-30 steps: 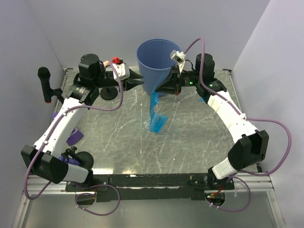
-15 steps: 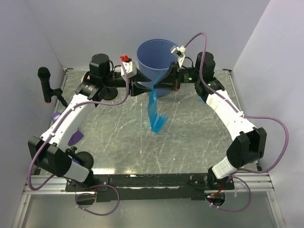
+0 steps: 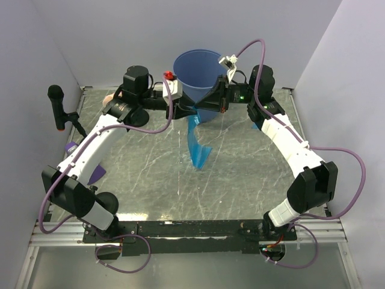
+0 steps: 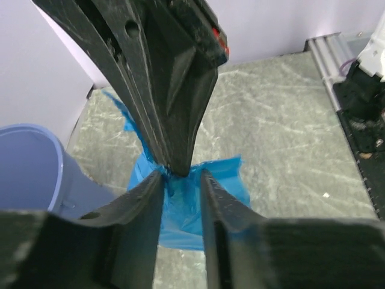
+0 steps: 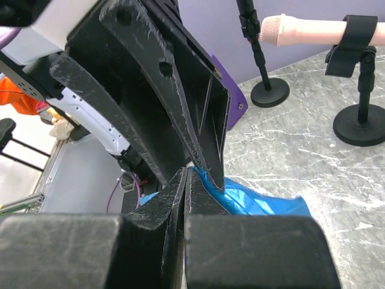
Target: Put the trash bags into the trash bin
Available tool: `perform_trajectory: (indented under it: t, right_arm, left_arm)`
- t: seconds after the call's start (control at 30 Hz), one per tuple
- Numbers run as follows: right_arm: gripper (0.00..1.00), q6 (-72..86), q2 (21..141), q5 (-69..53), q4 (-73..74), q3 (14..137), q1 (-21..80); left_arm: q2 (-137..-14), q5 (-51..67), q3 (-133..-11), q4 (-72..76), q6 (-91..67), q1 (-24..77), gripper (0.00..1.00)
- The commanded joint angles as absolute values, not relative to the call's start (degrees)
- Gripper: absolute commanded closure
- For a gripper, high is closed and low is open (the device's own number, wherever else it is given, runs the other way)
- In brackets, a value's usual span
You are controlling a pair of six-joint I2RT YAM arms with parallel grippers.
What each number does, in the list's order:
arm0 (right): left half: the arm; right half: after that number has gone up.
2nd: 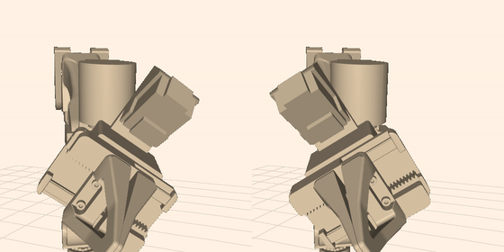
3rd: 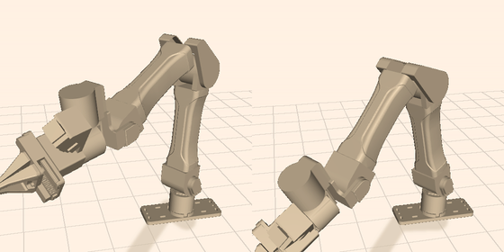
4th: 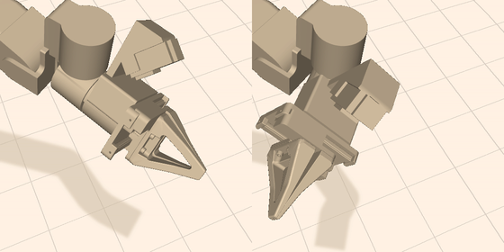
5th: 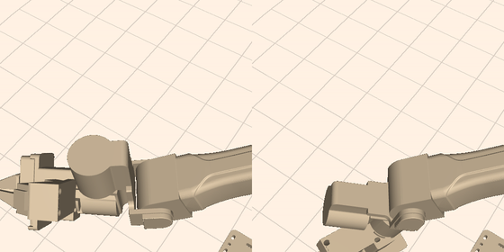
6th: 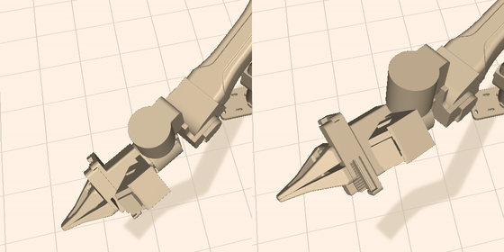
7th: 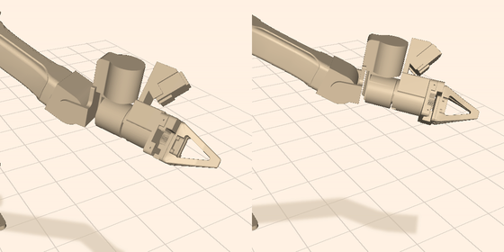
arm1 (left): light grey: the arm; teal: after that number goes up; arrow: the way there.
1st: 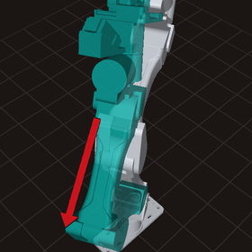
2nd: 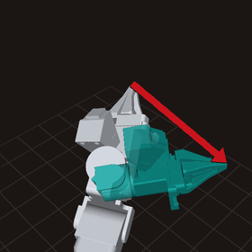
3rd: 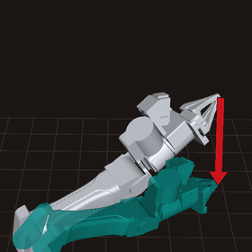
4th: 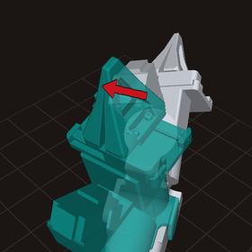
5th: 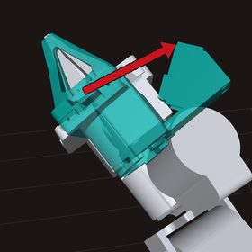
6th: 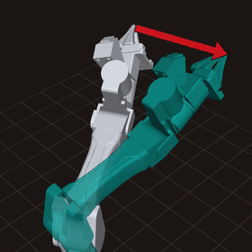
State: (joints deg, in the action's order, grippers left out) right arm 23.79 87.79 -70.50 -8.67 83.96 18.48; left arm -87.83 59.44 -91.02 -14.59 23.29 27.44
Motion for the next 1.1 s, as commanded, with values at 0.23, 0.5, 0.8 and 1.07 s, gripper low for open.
perform_trajectory:
  t: [0.23, 0.5, 0.8, 1.07]
  right_arm:
    - [1.00, 25.4, 87.4, -70.0, -12.2, 83.6, 17.5]
    - [1.00, 23.1, 87.3, -71.9, -10.5, 82.5, 17.5]
    - [1.00, 12.3, 83.2, -70.2, -1.7, 76.0, 16.3]
    - [0.88, 8.5, 81.4, -67.7, -1.7, 82.2, 15.0]
  left_arm:
    - [-87.4, 58.7, -93.8, -17.0, 28.4, 27.9, 0.89]
    - [-87.6, 56.4, -93.4, -8.5, 17.8, 28.0, 0.99]
    - [-89.8, 63.2, -93.0, 5.9, -5.3, 23.6, 0.99]
    - [-89.1, 63.9, -93.4, -6.5, 8.3, 24.4, 0.96]
